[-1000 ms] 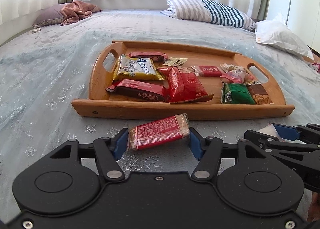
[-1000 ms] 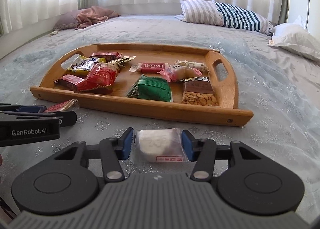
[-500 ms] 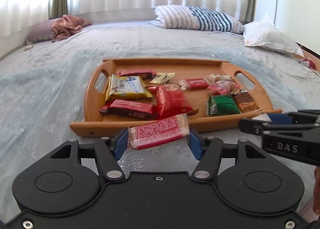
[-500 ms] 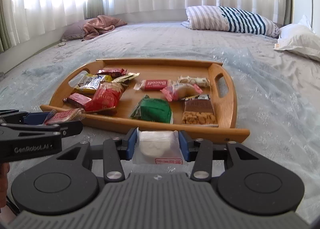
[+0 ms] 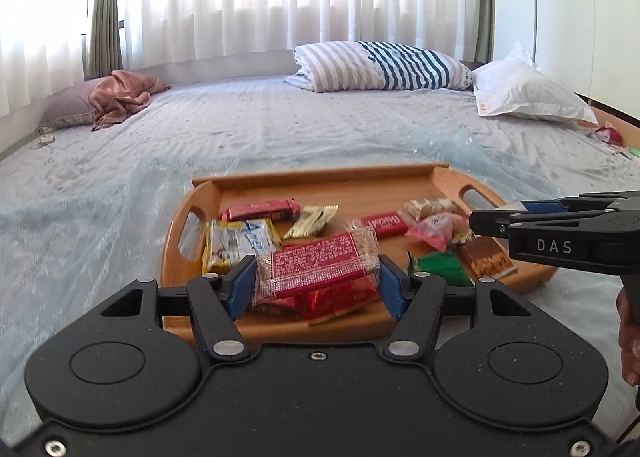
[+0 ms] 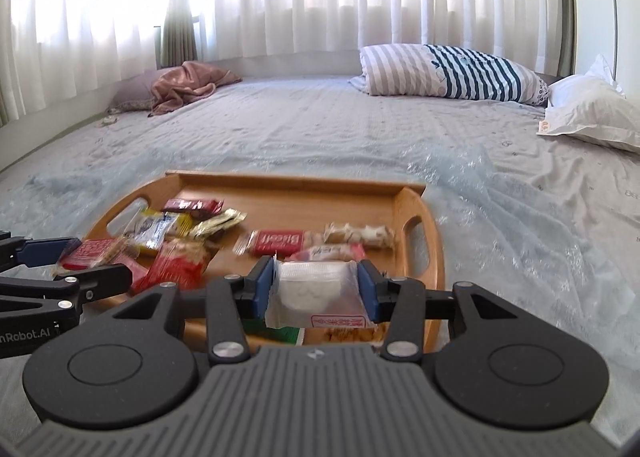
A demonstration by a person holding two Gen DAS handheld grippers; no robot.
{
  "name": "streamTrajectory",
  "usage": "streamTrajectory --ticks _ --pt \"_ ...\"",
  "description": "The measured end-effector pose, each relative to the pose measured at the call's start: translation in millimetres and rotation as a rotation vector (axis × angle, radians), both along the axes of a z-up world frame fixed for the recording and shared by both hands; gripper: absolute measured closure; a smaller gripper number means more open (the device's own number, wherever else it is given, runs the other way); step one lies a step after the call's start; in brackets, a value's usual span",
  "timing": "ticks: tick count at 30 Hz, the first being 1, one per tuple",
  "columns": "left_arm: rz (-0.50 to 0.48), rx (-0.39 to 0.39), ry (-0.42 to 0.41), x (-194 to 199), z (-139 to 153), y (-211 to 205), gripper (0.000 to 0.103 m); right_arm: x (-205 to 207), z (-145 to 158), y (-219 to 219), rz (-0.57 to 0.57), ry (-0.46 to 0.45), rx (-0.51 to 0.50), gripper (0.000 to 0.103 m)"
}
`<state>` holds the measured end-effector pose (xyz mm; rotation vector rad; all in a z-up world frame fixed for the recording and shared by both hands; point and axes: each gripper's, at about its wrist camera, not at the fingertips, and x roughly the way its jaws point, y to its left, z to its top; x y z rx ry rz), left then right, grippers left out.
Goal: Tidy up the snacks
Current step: 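Carry the wafer packet and white pastry over the tray with both tools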
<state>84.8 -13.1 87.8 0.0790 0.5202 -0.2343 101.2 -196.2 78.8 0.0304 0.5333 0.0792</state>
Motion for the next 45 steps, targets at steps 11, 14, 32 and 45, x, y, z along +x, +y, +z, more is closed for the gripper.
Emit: streamTrajectory --ticks 11,14,32,45 --pt "-0.017 -0.008 0.011 67 6 -21 0.042 57 0 -21 -0.043 -0.014 0.054 0.053" --pt "-0.032 0.029 0.008 86 5 -28 0.042 74 -1 -24 -0.026 0.004 0.045 0.053" --pt "-0.089 0.066 0.081 175 -15 -52 0.042 170 -32 -43 0.006 0.140 0.049 0.053" --pt "-0.135 0.066 0.180 215 -38 -56 0.042 197 -41 -50 0.024 0.174 0.092 0.052"
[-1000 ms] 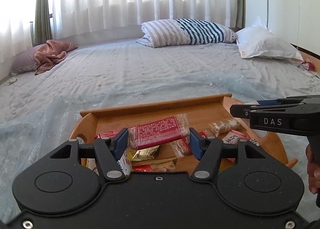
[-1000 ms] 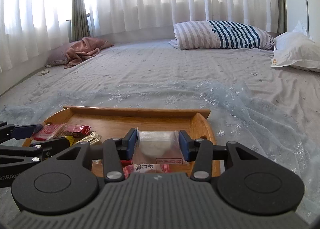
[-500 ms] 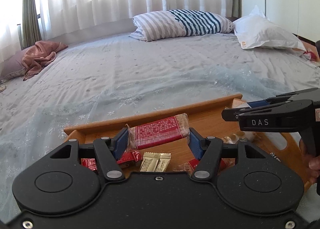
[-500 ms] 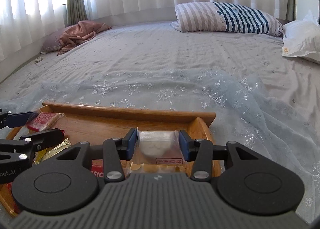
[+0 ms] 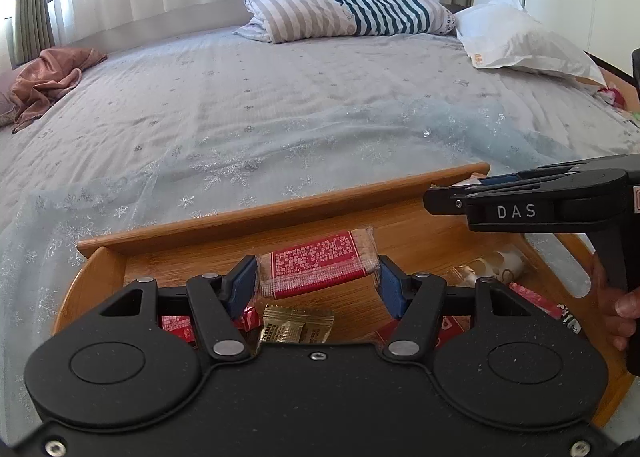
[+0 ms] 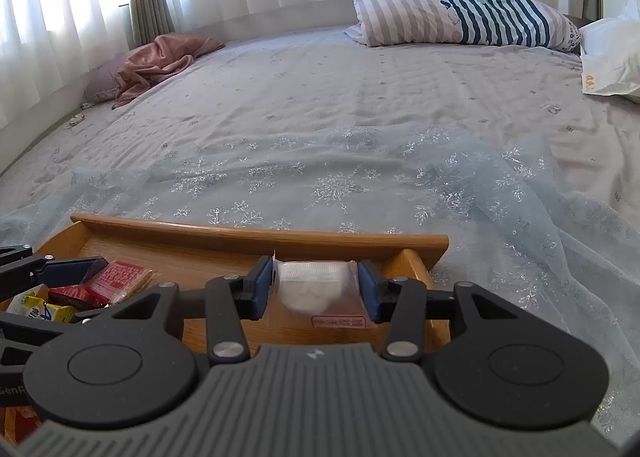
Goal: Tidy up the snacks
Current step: 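Carry the wafer packet and white pastry over the tray with both tools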
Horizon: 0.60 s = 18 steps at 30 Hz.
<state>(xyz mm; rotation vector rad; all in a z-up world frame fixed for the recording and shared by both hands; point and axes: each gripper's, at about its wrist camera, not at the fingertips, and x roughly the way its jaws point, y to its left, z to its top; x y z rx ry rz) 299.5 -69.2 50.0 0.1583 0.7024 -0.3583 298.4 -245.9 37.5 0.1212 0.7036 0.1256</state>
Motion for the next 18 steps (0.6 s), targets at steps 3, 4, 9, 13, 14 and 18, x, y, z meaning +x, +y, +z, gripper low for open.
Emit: streamTrajectory --ticks 3,4,9,13,14,18 --pt "0.004 0.009 0.013 4 -4 -2 0.042 2 -3 -3 -0.001 0.015 0.017 0.051" --pt "0.000 0.008 0.019 6 -5 -2 0.042 3 -4 -3 0.000 0.018 0.018 0.051" --pt "-0.019 0.036 0.017 9 -8 -10 0.042 5 -4 0 0.011 0.016 -0.001 0.049" --pt "-0.024 0.012 0.040 12 -9 -13 0.041 6 -4 2 0.014 0.015 0.006 0.049" --pt "-0.022 0.014 0.044 12 -9 -14 0.041 6 -4 2 0.015 0.016 0.009 0.049" --pt "-0.025 0.026 0.042 14 -10 -19 0.041 5 -5 -1 0.013 0.019 0.023 0.049"
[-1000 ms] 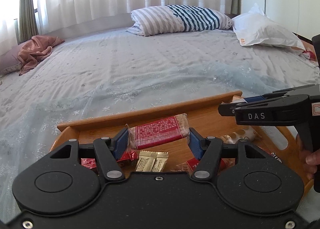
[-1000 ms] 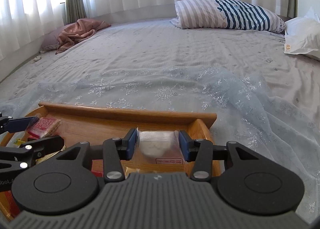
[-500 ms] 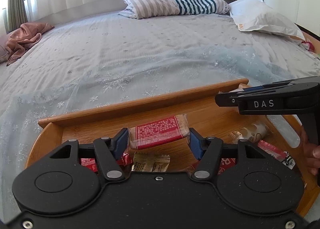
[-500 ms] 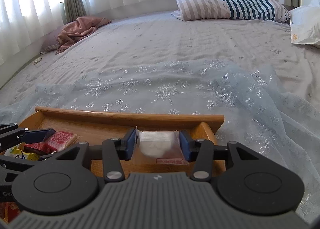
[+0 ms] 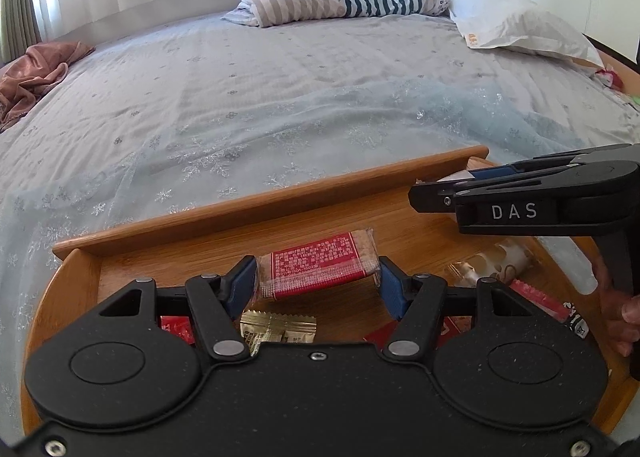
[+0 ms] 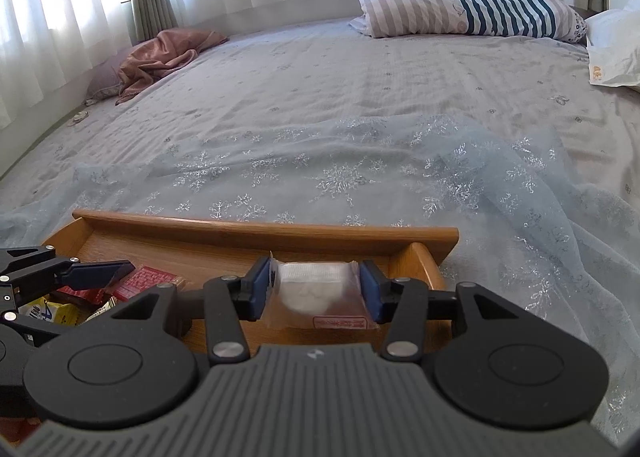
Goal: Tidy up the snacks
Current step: 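Carry the wafer packet and white pastry over the tray with both tools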
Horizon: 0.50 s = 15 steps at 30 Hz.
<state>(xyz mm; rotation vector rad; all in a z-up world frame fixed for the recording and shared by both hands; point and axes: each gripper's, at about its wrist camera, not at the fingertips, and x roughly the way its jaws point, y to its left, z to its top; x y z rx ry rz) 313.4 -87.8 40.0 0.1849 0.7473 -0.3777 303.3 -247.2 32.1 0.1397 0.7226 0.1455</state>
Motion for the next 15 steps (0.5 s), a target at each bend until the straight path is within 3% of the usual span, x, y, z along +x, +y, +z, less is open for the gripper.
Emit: streamTrajectory --ticks 8,15 --pt "0.014 0.011 0.012 3.7 0.4 -4.5 0.036 -1.3 -0.3 -3.8 0.003 0.004 0.011 0.049" --pt "0.035 -0.008 0.014 4.4 5.8 0.7 0.023 -3.1 -0.4 -3.1 0.004 0.005 0.007 0.048"
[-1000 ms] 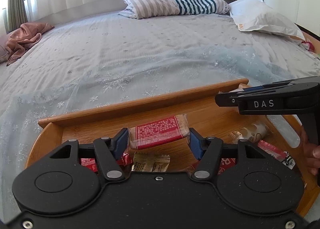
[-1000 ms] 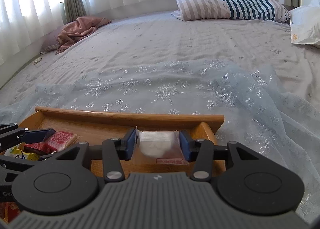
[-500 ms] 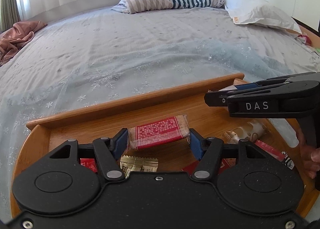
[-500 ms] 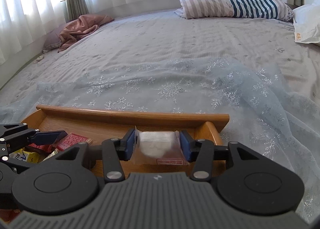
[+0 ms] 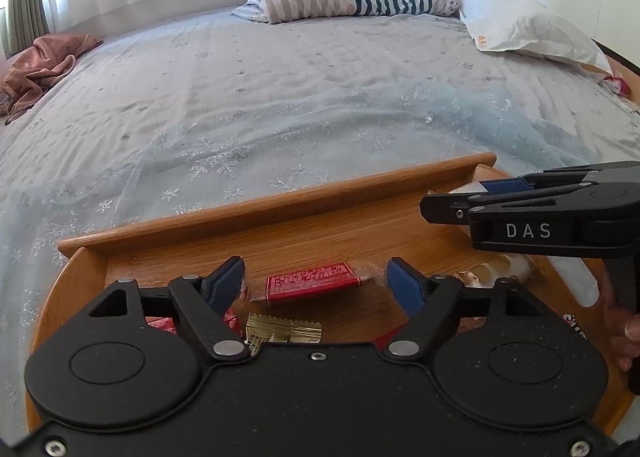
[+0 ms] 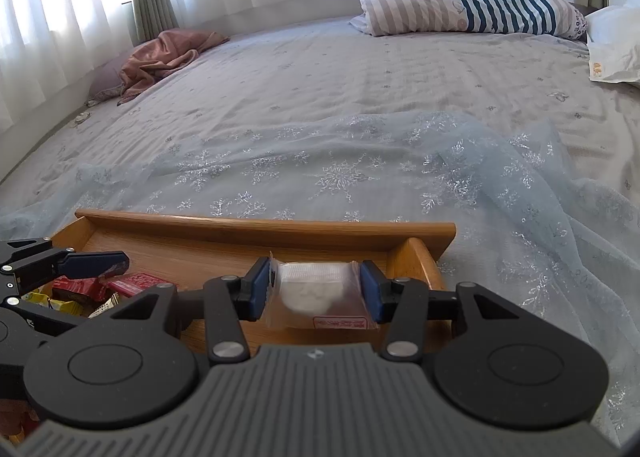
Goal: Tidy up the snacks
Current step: 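Carry the wafer packet and white pastry over the tray with both tools, then lower the wafer packet and pastry onto the tray and open both tools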
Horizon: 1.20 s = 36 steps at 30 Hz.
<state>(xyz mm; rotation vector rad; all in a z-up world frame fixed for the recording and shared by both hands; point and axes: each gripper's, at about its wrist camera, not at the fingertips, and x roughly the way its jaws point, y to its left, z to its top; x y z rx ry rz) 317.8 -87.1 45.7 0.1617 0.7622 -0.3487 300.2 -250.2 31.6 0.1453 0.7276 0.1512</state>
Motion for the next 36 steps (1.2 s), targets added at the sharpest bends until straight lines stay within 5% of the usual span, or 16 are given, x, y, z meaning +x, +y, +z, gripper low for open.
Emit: streamTrajectory --ticks 13,19,29,32,36 --pt "0.056 0.003 -0.050 -44 26 26 0.020 -6 4 9 -0.009 0.010 -0.033 0.022" --pt "0.097 -0.021 -0.110 -104 48 50 0.014 -67 33 26 -0.021 -0.115 -0.100 0.000" --pt "0.203 -0.085 -0.082 -216 20 86 0.003 -205 43 44 -0.064 -0.169 -0.031 0.000" --pt "0.226 -0.128 -0.053 -226 2 97 0.002 -221 31 46 -0.066 -0.129 -0.043 0.000" --pt "0.299 -0.059 -0.064 -225 -21 96 0.002 -222 11 54 -0.095 -0.078 -0.112 0.000"
